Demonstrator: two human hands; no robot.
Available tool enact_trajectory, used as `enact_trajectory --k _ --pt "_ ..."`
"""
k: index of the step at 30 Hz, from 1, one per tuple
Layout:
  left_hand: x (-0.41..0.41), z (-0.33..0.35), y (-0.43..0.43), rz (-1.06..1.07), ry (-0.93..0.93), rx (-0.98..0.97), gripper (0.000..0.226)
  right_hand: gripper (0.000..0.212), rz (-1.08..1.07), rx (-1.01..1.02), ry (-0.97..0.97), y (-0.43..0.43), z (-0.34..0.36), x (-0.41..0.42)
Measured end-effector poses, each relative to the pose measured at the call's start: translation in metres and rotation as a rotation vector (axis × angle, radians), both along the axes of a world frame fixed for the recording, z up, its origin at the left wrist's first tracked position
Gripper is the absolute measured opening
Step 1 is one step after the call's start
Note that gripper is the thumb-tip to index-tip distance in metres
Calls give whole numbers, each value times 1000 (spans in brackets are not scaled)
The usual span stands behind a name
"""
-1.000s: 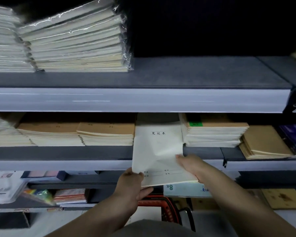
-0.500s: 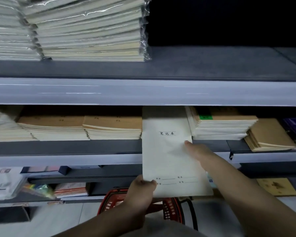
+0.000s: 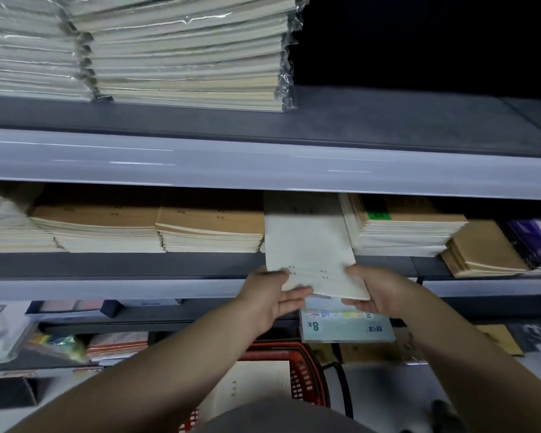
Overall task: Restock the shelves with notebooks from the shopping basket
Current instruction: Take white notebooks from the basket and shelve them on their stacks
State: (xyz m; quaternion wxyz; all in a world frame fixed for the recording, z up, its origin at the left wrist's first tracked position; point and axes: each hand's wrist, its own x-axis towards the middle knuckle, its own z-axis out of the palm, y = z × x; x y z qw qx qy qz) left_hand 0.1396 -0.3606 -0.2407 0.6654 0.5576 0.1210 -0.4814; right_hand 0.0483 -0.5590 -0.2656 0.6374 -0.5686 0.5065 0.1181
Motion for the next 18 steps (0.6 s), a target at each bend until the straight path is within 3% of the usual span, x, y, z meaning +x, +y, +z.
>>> enact_trajectory --k 3,9,13,18 --pt "13 -5 -3 -72 -214 56 28 19 42 39 -4 1 -1 -10" --pt "31 -17 -3 -276 -687 307 40 10 -270 76 -239 9 5 6" --pt "43 -30 -4 -242 -692 324 23 10 -360 159 -303 14 0 20" --pt "48 -36 -11 -183 -628 280 28 24 -361 133 -209 14 -5 41"
